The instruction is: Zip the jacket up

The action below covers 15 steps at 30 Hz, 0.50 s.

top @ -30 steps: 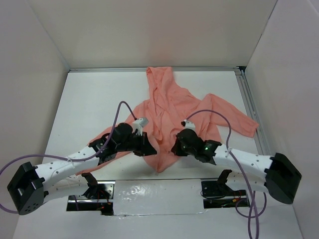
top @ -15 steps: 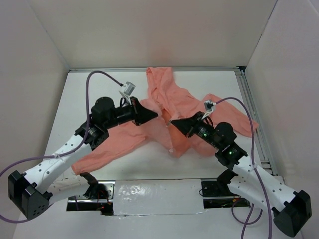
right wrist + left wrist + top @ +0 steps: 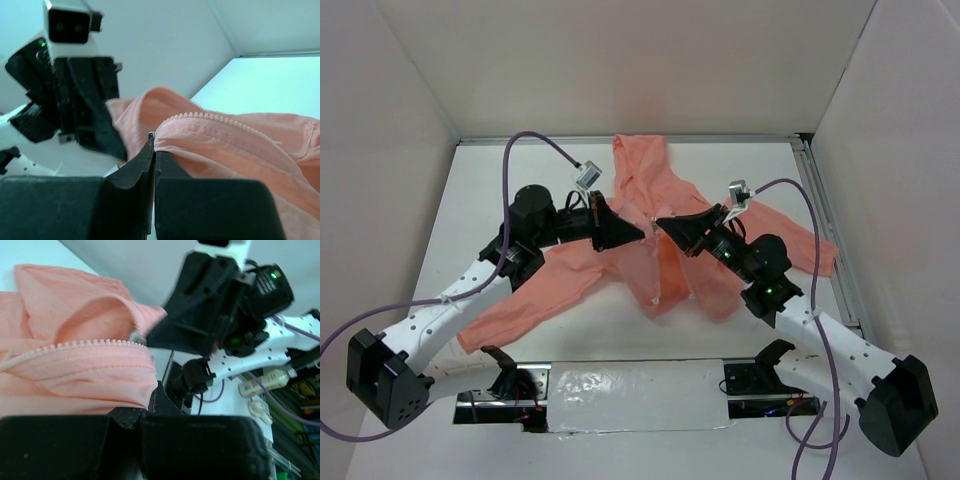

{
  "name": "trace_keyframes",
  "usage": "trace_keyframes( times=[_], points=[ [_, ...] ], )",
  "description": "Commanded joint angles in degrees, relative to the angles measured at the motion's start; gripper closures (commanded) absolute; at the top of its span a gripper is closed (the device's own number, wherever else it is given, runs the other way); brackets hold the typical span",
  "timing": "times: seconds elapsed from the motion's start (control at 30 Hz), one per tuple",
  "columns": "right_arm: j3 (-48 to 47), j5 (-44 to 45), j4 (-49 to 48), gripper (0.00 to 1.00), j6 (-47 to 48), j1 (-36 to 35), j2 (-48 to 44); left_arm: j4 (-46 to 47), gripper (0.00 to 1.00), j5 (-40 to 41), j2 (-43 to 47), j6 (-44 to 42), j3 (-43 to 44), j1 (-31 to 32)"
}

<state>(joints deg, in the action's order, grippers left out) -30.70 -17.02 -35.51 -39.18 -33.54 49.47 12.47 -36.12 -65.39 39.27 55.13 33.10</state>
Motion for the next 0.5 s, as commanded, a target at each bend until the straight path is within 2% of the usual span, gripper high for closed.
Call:
trace_keyframes(
  times=[0.0, 0.07, 0.17, 0.3, 0.47],
  points=[
    [0.0, 3.3, -10.2, 1.00, -2.6, 0.6, 1.4, 3.9, 1.00, -5.5, 3.6, -1.1, -0.3, 0.9],
    [0.5, 3.0, -12.6, 1.00, -2.6, 0.6, 1.6, 3.6, 1.00, -6.2, 4.5, -1.2, -0.7, 1.2],
    [0.5, 1.6, -12.0, 1.00, -1.9, 0.8, 1.2, 2.5, 1.00, -4.9, 5.9, -1.2, -1.0, 1.3],
    [1.1, 0.5, -8.3, 1.00, -1.3, 0.8, -1.8, 1.6, 1.00, 1.4, 7.3, -2.3, -1.0, 1.0],
    [2.9, -3.9, -7.9, 1.00, -3.9, 1.5, -3.4, 2.5, 1.00, 2.2, 6.2, -2.8, 0.1, 0.2]
  ],
)
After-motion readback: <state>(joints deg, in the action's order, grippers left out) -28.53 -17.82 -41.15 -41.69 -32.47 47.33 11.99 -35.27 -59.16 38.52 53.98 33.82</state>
